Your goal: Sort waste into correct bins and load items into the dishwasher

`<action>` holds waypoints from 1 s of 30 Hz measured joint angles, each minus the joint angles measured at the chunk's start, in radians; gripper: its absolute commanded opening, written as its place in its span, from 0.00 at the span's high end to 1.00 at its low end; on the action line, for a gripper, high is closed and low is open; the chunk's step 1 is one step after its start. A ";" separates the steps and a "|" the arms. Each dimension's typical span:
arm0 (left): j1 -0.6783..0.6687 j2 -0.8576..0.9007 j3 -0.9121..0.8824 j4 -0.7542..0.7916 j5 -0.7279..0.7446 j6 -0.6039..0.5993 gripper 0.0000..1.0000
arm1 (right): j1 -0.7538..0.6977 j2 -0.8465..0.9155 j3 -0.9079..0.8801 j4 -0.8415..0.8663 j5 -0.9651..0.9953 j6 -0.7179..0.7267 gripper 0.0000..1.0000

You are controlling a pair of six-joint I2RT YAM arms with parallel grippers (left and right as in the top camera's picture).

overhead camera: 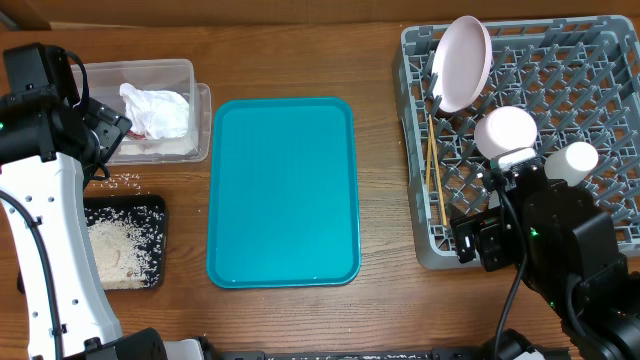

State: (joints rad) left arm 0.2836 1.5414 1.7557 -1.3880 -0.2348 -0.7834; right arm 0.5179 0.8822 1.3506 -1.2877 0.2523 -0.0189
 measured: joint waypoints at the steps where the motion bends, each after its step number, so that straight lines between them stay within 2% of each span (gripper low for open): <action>1: 0.000 0.000 0.000 0.000 0.000 0.000 0.00 | 0.000 0.000 0.000 -0.001 -0.002 0.000 0.00; 21: 0.000 0.000 0.000 0.000 0.000 0.000 0.00 | -0.024 0.000 0.000 -0.019 -0.014 -0.003 0.00; 26: 0.000 0.000 0.000 0.000 0.000 0.000 0.00 | -0.089 -0.029 -0.006 -0.011 -0.120 -0.004 0.00; 30: 0.000 0.000 0.000 0.000 0.000 0.000 0.00 | -0.166 -0.106 -0.073 0.101 -0.214 -0.003 0.00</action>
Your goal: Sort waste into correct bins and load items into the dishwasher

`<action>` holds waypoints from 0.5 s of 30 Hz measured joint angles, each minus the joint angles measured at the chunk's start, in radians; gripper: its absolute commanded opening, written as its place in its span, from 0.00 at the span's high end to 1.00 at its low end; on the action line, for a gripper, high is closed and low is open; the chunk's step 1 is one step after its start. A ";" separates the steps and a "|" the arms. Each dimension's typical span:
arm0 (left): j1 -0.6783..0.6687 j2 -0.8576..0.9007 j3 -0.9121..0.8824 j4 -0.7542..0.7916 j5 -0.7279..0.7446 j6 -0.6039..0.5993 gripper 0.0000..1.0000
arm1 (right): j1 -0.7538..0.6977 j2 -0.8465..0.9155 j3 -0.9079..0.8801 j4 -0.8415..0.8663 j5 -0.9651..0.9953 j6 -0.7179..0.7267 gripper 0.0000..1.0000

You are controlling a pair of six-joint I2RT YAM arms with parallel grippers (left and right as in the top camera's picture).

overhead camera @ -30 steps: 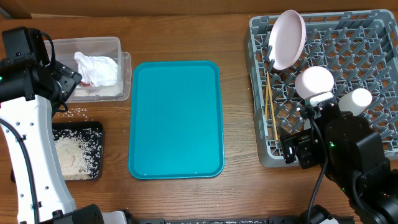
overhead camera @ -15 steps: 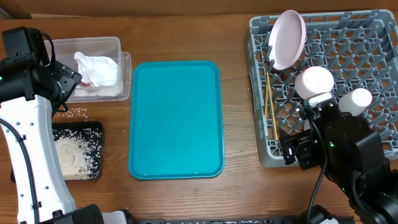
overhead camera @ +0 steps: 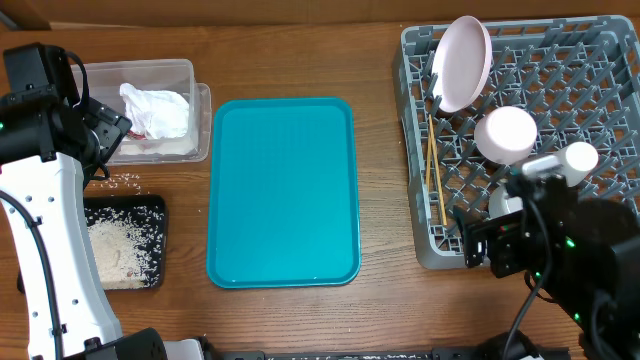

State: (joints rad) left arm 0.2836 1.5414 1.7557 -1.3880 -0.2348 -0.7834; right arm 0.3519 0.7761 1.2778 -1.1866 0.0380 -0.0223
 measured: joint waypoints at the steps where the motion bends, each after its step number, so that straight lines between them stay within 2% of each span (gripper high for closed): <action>1: 0.000 0.000 0.000 0.000 0.000 0.000 0.00 | -0.026 -0.026 -0.035 0.043 -0.024 -0.001 0.00; 6: 0.000 0.000 0.000 0.000 0.000 0.000 0.00 | -0.145 -0.169 -0.330 0.308 -0.164 0.000 0.00; 14: 0.000 0.000 0.000 0.000 0.000 0.000 0.00 | -0.191 -0.408 -0.883 0.812 -0.349 0.000 0.00; 15: 0.000 0.000 0.000 0.000 0.000 0.000 0.00 | -0.196 -0.419 -0.901 0.828 -0.356 -0.001 0.00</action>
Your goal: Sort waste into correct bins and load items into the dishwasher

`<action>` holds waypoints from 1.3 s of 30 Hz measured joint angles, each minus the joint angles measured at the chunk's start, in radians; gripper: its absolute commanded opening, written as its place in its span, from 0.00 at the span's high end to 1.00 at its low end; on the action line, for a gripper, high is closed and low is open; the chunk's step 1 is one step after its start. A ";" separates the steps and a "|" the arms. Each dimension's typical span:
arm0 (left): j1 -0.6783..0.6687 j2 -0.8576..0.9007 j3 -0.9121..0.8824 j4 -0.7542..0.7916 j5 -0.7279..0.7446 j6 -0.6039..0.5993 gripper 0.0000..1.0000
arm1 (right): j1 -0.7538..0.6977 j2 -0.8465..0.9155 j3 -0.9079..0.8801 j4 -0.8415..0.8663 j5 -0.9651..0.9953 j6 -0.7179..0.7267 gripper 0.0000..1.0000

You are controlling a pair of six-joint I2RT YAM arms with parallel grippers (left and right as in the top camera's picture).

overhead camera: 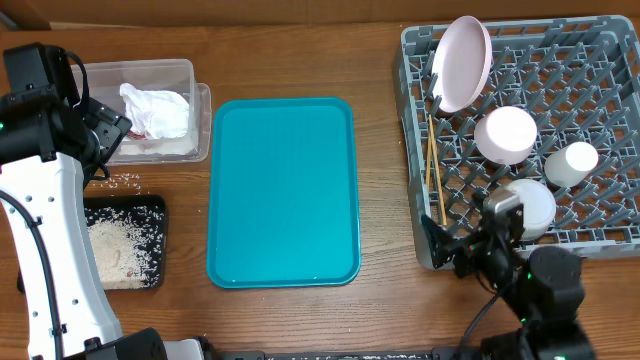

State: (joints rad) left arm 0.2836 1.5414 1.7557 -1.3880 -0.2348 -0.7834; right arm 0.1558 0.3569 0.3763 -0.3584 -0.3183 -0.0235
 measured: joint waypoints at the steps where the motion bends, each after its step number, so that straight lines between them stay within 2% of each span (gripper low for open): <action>1: 0.000 0.000 0.000 0.000 0.000 0.000 0.00 | -0.012 -0.027 -0.052 0.081 -0.023 0.000 0.00; 4: 0.000 0.000 0.000 0.000 0.000 0.000 0.00 | -0.031 -0.080 -0.148 0.202 -0.060 0.000 0.00; 7: 0.000 0.000 0.000 0.000 0.000 0.000 0.00 | -0.032 -0.126 -0.209 0.253 -0.070 0.001 0.00; 19: 0.000 0.000 0.000 0.000 0.000 0.000 0.00 | -0.032 -0.335 -0.289 0.275 0.036 0.002 0.00; 30: 0.000 0.000 0.000 0.000 0.000 0.000 0.00 | -0.032 -0.342 -0.306 0.298 0.196 0.063 0.00; 34: 0.000 0.000 0.000 0.000 0.000 0.000 0.00 | -0.032 -0.342 -0.345 0.347 0.223 0.071 0.00; 39: 0.000 0.000 0.000 0.000 0.000 0.000 0.00 | -0.032 -0.342 -0.358 0.325 0.250 0.073 0.00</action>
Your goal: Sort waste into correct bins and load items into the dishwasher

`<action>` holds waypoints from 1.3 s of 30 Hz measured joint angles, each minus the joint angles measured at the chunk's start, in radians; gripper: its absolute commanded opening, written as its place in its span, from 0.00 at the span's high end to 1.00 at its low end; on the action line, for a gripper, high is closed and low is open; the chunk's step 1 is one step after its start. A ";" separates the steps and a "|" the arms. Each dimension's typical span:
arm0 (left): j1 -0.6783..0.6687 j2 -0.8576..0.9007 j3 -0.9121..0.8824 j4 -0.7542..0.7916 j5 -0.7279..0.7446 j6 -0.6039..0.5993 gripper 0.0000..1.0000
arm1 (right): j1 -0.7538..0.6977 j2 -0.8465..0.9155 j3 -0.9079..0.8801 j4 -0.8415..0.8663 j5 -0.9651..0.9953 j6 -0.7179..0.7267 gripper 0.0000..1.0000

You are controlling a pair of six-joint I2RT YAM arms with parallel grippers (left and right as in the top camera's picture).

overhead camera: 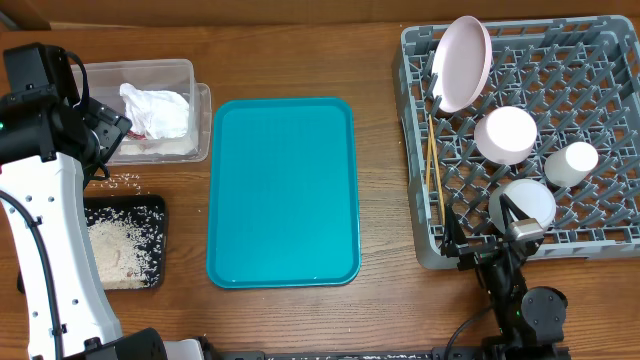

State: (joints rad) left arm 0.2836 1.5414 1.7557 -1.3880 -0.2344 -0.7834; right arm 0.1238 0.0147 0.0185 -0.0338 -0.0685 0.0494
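Observation:
The grey dishwasher rack (600, 90) at the right holds a pink plate (462, 62) standing on edge, a white bowl (506, 134), a small white cup (572, 163), a second white cup (527, 203) in its front row and chopsticks (434, 175) along its left side. My right gripper (476, 222) sits low at the rack's front edge, fingers spread, holding nothing. My left gripper (108, 135) hangs by the clear bin (195, 105) with crumpled tissue (155, 108); its jaws are not readable.
A teal tray (283, 190) lies in the middle of the wooden table. A black tray (150, 210) with rice sits front left, with loose grains scattered just above it. The white left arm column runs down the left edge.
My right arm has drawn back further toward the table's front edge, so the white cup in the rack's front row now shows almost whole. The left arm has not moved.
At first my right arm was over the rack's front right with a white cup at its fingers. Then it was lower, with the cup down among the front pegs. Later the cup stood free in the rack, and the arm sat behind the front edge, where it is now.

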 measured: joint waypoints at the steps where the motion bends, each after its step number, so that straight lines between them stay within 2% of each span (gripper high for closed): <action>1: 0.000 0.000 0.000 0.000 0.000 0.000 0.00 | 0.000 0.000 0.000 -0.027 0.010 0.000 0.00; 15: 0.000 0.000 0.000 0.000 0.000 0.000 0.00 | 0.000 0.000 0.000 -0.056 0.058 -0.084 0.00; 39: 0.000 0.000 0.000 0.000 0.000 0.000 0.00 | 0.000 0.000 0.000 -0.056 0.058 -0.096 0.00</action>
State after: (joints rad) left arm 0.2836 1.5414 1.7557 -1.3880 -0.2348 -0.7834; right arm 0.1238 0.0147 0.0185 -0.0895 -0.0109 -0.0463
